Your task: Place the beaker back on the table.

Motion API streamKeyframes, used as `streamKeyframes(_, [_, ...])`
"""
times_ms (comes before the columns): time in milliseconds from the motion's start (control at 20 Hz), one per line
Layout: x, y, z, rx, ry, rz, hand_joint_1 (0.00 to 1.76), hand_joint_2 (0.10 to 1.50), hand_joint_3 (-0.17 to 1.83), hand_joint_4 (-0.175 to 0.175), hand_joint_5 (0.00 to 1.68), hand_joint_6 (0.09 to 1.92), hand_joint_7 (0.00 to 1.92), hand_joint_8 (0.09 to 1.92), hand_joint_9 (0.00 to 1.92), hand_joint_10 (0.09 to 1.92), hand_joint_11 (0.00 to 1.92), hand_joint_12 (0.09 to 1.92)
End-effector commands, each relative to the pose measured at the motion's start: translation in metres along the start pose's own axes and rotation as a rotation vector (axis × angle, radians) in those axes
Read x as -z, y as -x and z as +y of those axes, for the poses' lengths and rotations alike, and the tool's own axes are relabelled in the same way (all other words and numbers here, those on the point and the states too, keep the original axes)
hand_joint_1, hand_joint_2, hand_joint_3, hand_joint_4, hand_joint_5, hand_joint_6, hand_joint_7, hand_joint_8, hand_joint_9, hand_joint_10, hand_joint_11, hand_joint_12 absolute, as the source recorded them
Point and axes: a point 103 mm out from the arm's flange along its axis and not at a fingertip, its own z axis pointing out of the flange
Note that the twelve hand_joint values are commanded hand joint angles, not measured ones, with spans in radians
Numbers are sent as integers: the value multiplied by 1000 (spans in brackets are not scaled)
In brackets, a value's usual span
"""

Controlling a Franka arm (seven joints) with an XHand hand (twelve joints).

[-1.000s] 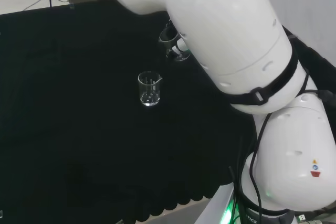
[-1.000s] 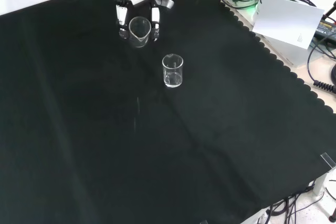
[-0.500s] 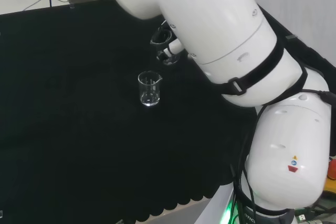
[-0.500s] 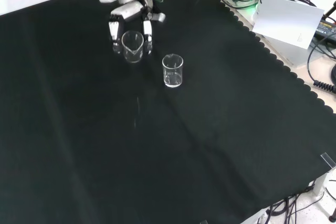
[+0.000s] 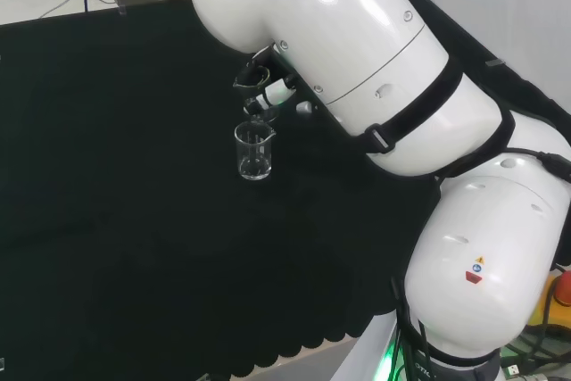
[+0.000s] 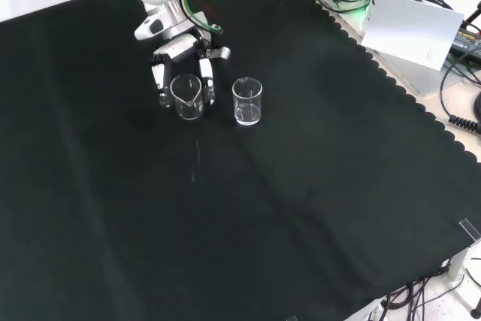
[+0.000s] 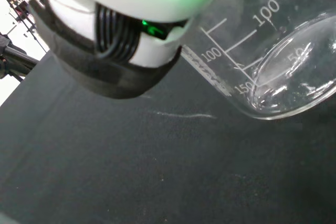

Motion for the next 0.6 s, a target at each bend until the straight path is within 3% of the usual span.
streamKeyframes(50, [-12,3,9,-21,5,46,1426,788,308,-175,1350,372,1314,489,1567,87,1346,570])
streamKeyframes(600, [-21,15,13,-29,9,78,1424,816,262,-175,1336,390,1294,529,1561,87,1331,591])
